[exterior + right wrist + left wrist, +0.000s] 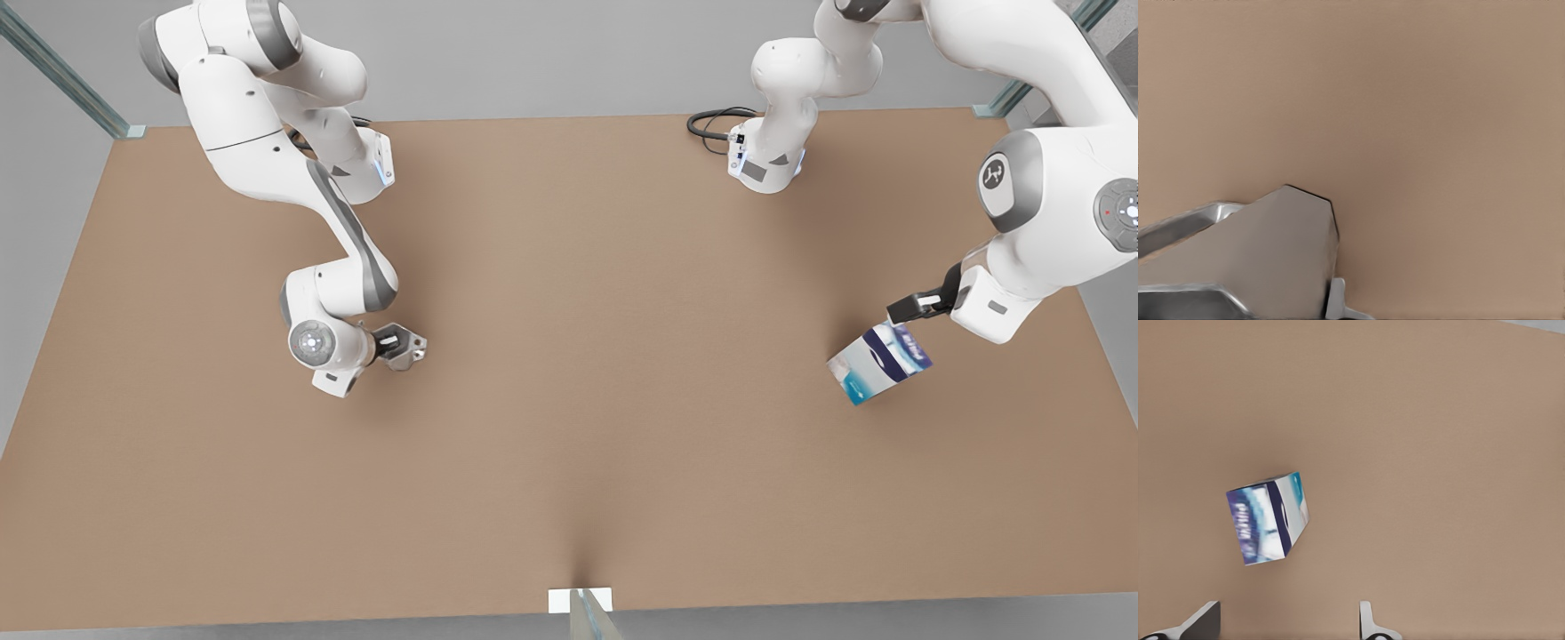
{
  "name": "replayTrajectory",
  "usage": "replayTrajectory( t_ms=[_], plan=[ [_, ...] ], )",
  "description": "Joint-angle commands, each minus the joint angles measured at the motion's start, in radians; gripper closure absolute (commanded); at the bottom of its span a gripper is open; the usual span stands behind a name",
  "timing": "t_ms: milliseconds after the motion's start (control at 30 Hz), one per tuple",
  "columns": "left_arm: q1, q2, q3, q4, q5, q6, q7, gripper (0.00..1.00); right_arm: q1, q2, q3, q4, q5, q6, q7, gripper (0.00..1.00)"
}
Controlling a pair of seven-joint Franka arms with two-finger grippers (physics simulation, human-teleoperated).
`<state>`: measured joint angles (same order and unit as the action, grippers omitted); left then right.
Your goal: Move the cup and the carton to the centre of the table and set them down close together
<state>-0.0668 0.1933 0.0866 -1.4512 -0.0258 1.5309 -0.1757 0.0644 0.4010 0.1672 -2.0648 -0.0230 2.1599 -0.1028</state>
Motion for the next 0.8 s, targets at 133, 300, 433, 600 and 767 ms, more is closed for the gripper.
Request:
replayTrajectory(
  t_ms=[133, 300, 433, 600, 767],
  plan=[
    [-0.001, 0.000, -0.001, 0.000, -0.002, 0.000, -0.002, 0.00, -0.005, -0.001, 0.000, 0.006, 0.000, -0.006, 0.002, 0.79],
    [-0.001, 0.006, -0.001, 0.012, -0.002, -0.009, -0.004, 0.00, 0.003, -0.002, 0.000, 0.112, 0.008, -0.044, 0.026, 0.79],
    [-0.001, 0.009, -0.001, 0.029, 0.004, -0.026, -0.002, 0.00, 0.155, 0.154, 0.006, 0.412, 0.068, -0.060, 0.261, 0.79],
    [0.005, 0.009, 0.098, -0.093, 0.007, 0.089, -0.040, 0.00, 0.347, 0.417, 0.006, 0.795, 0.110, -0.078, 0.529, 0.79],
    [0.007, 0.008, 0.111, -0.337, 0.006, 0.436, -0.271, 0.00, 0.486, 0.621, 0.006, 1.048, 0.115, -0.011, 0.755, 0.79]
  ],
)
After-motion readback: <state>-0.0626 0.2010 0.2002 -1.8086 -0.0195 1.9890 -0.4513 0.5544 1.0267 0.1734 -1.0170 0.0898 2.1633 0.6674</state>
